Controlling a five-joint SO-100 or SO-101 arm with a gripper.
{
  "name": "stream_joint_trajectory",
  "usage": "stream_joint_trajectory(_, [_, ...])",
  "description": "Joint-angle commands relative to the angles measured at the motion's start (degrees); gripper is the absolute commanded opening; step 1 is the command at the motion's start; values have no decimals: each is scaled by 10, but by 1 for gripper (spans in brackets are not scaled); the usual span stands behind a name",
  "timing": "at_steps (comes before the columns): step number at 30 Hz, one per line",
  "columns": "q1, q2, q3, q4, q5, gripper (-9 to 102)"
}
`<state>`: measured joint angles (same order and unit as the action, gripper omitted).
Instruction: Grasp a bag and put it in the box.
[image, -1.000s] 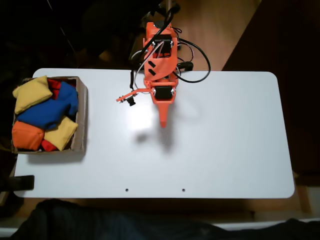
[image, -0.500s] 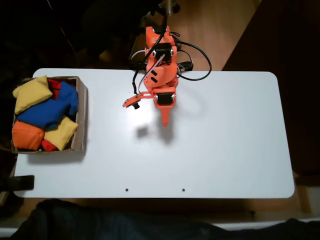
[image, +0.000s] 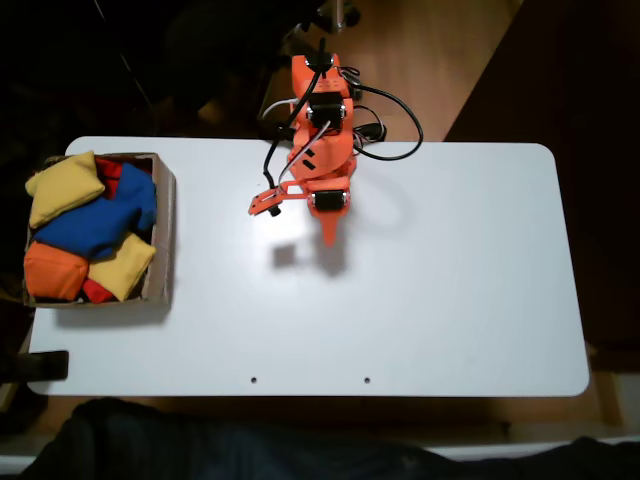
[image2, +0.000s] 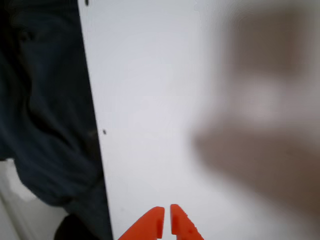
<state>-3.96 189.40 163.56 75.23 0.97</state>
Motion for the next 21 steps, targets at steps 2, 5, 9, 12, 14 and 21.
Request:
stream_joint_trajectory(2, [-1,-4,2,12,-1,0])
stream_joint_trajectory(5, [2,-4,10,21,-5,0])
stream_joint_trajectory(9, [8,-4,25,25,-17,0])
stream_joint_trajectory(12, [16,-4,42,24,-28,0])
stream_joint_trajectory(14, [21,-4,42,23,-24,0])
stream_joint_trajectory(21, [33,-4,42,23,-19,0])
